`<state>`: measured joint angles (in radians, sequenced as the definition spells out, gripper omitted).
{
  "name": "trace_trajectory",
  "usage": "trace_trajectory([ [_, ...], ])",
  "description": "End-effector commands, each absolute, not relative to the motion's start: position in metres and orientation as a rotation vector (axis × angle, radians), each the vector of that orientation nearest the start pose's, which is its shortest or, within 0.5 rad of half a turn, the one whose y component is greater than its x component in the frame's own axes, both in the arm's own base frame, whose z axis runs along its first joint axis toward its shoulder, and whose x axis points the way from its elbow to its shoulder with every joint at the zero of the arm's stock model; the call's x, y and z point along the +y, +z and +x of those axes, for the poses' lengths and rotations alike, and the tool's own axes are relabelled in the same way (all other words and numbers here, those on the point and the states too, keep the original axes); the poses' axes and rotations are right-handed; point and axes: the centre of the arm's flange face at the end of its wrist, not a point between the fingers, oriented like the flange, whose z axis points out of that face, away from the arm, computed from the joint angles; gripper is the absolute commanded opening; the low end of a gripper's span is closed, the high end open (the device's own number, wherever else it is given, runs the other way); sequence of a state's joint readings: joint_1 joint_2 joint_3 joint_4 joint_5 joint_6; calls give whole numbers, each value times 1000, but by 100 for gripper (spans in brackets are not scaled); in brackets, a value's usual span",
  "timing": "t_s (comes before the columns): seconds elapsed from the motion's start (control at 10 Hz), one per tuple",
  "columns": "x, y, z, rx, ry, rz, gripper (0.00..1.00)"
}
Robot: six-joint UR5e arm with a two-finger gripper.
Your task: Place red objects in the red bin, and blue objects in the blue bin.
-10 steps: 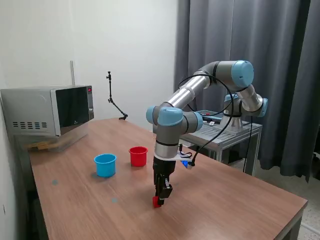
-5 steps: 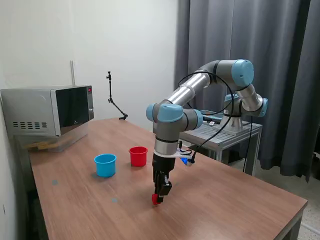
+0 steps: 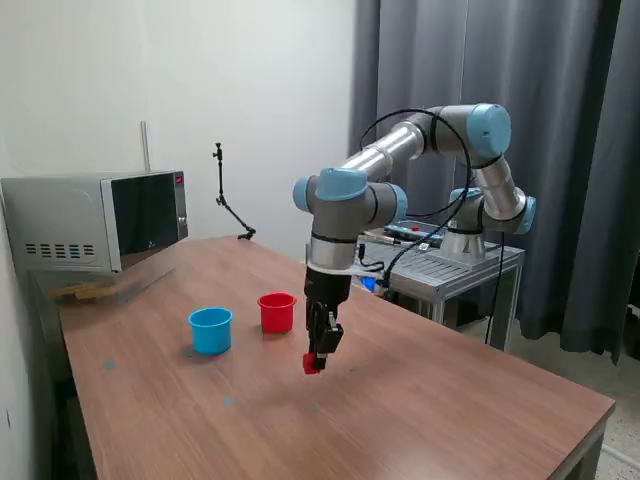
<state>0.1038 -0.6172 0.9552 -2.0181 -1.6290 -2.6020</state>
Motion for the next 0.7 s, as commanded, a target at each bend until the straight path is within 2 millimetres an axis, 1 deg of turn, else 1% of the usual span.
trace_trajectory([
  [0.0, -210, 228, -797, 2710, 153, -1717, 0],
  [0.1, -208, 240, -792, 2719, 160, -1719, 0],
  [0.4, -204, 259, -779, 2723, 164, -1718, 0],
  [0.6, -170, 270, -770, 2752, 157, -1659, 0],
])
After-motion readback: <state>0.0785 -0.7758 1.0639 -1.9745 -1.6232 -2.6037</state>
